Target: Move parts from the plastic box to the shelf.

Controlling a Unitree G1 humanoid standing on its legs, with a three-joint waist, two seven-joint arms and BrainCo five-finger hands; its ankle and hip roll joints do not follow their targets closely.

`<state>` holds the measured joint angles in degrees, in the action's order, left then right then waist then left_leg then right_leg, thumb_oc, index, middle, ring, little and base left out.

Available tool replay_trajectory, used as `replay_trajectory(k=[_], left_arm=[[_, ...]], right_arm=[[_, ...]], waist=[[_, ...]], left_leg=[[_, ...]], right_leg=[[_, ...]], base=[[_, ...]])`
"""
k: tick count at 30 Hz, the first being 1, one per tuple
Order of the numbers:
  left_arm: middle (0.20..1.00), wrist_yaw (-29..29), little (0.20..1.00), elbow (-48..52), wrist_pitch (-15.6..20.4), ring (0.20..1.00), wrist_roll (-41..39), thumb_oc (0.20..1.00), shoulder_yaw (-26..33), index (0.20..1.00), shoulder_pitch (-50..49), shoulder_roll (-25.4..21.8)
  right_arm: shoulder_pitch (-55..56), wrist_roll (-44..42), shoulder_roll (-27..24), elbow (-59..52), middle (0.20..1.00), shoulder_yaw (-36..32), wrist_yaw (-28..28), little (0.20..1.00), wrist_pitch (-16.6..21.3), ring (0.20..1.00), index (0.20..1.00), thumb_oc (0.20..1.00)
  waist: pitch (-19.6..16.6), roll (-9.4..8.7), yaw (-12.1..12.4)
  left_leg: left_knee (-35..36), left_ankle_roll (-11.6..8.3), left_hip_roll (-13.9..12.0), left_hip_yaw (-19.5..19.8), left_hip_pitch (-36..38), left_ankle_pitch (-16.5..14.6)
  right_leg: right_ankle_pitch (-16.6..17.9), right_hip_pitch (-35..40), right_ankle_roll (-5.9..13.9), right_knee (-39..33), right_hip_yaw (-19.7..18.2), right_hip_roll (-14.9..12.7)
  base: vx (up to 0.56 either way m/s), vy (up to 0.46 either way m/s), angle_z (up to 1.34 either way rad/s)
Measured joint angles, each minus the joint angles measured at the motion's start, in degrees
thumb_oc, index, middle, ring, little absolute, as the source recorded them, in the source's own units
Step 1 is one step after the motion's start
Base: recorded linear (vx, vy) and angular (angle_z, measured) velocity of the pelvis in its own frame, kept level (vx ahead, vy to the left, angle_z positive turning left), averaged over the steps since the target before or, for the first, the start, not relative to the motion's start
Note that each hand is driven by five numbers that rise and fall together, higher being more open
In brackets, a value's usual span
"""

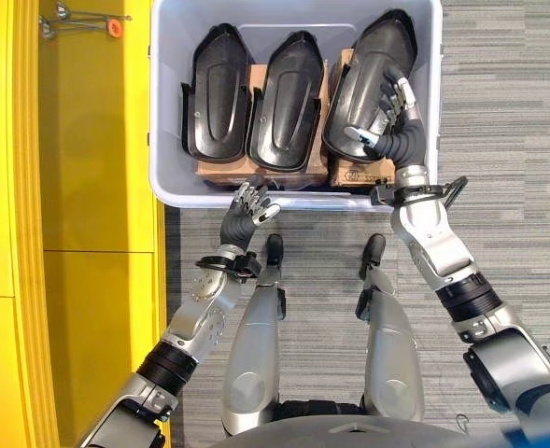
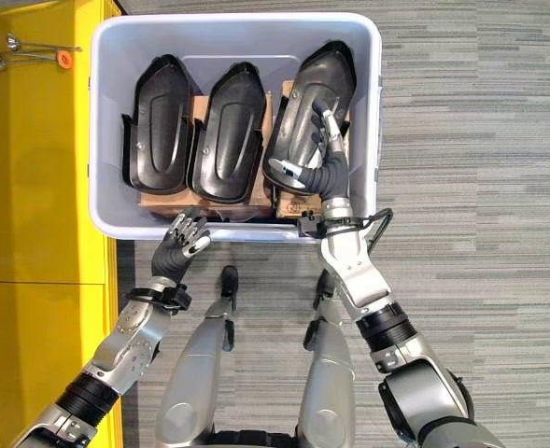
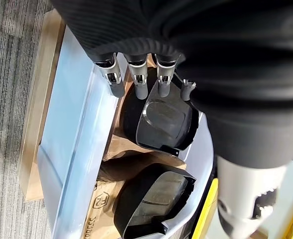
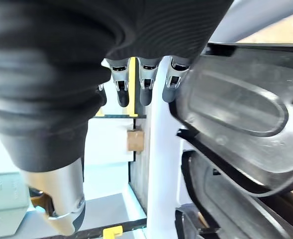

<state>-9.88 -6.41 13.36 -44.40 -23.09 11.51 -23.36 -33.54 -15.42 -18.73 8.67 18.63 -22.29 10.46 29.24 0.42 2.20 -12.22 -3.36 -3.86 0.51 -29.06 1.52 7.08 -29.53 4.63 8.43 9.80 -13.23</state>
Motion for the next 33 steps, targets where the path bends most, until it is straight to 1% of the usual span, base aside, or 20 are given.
replay_trajectory(k=[6, 12, 13, 16, 21, 22, 25, 30, 33], left_arm=[[1.0, -0.55, 1.0, 0.0, 0.01, 1.0, 0.02, 1.0, 0.02, 1.0, 0.03, 0.02], [1.0, -1.74, 1.0, 0.01, 0.07, 1.0, 0.05, 1.0, 0.08, 1.0, -0.16, 0.04], [1.0, -1.77, 1.0, 0.05, 0.08, 1.0, 0.08, 1.0, 0.07, 1.0, -0.32, 0.05], [1.0, -1.77, 1.0, 0.17, 0.26, 1.0, 0.16, 1.0, 0.06, 1.0, -0.88, 0.07], [1.0, -1.87, 1.0, 0.21, 0.75, 1.0, 0.61, 1.0, 0.07, 1.0, -1.39, 0.09], [1.0, -1.97, 1.0, 0.22, 0.81, 1.0, 0.65, 1.0, 0.05, 1.0, -1.38, 0.1], [1.0, -2.64, 1.0, 0.22, 1.03, 1.0, 0.72, 1.0, 0.05, 1.0, -1.37, 0.14], [1.0, -3.13, 1.0, 0.22, 1.12, 1.0, 0.84, 1.0, 0.05, 1.0, -1.36, 0.15], [1.0, -3.32, 1.0, 0.24, 1.46, 1.0, 1.16, 1.0, 0.04, 1.0, -1.35, 0.16]], right_arm=[[1.21, 0.01, 1.08, 0.09, 1.0, -0.02, -1.74, 1.0, 0.02, 1.0, 1.0, 1.0], [3.0, 0.62, 2.24, 0.03, 1.0, -0.13, -3.42, 1.0, 0.05, 1.0, 1.0, 1.0], [3.7, 1.21, 2.33, -0.2, 1.0, -0.17, -3.94, 1.0, 0.06, 1.0, 1.0, 1.0], [5.19, 3.3, 2.28, -0.8, 1.0, -0.24, -5.23, 1.0, 0.05, 1.0, 1.0, 1.0], [6.33, 11.15, 1.63, -0.98, 1.0, -0.9, -8.28, 1.0, -0.13, 1.0, 1.0, 1.0], [6.48, 13.65, 1.57, -0.97, 1.0, -1.39, -9.51, 1.0, -0.57, 1.0, 1.0, 1.0], [6.41, 16.81, 1.66, -0.85, 1.0, -2.29, -11.21, 1.0, -1.39, 1.0, 1.0, 1.0], [6.28, 17.14, 1.66, 0.08, 1.0, -2.5, -12.31, 1.0, -2.17, 1.0, 1.0, 1.0], [4.5, 18.13, 1.91, 4.9, 1.0, -2.54, -14.07, 1.0, -2.86, 1.0, 1.0, 1.0]], waist=[[0.38, -0.61, -0.27], [0.41, -0.61, -0.6], [0.41, -0.61, -1.06], [0.42, -0.6, -1.42], [0.48, -0.55, -1.51], [0.5, -0.56, -1.62], [0.62, -0.55, -1.61], [0.63, -0.54, -1.59], [0.64, -0.53, -1.51]], left_leg=[[-0.02, -0.13, -0.1, -0.06, -0.01, -0.05], [0.02, -0.14, -0.08, -0.15, -0.06, -0.12], [0.05, -0.13, -0.08, -0.18, -0.07, -0.13], [0.07, -0.22, -0.08, -0.24, -0.08, -0.24], [0.1, -0.08, -0.17, -1.26, -0.13, -0.42], [0.1, -0.06, -0.17, -1.33, -0.13, -0.45], [0.11, -0.05, -0.17, -1.36, -0.15, -0.51], [0.12, -0.04, -0.16, -1.36, -0.19, -0.58], [0.1, -0.03, -0.15, -1.36, -0.4, -0.59]], right_leg=[[0.0, -0.05, 0.01, -0.09, -0.11, 0.15], [-0.04, -0.27, -0.01, -0.14, -0.3, 0.16], [-0.05, -0.29, -0.01, -0.17, -0.32, 0.16], [-0.07, -0.44, 0.02, -0.2, -0.48, 0.2], [-0.05, -1.08, 0.05, -0.18, -1.28, 0.26], [-0.05, -1.1, 0.07, -0.18, -1.29, 0.24], [-0.11, -1.12, 0.15, -0.18, -1.3, 0.23], [-0.17, -1.15, 0.24, -0.18, -1.29, 0.2], [-0.19, -1.36, 0.26, -0.14, -1.29, 0.19]], base=[[0.0, 0.0, -0.01], [0.0, 0.0, 0.0], [0.0, 0.0, 0.0], [0.0, 0.0, -0.02], [0.01, 0.001, -0.07], [0.0, 0.0, 0.0], [0.0, 0.0, 0.0], [0.0, 0.0, 0.0], [0.0, 0.0, 0.0]])
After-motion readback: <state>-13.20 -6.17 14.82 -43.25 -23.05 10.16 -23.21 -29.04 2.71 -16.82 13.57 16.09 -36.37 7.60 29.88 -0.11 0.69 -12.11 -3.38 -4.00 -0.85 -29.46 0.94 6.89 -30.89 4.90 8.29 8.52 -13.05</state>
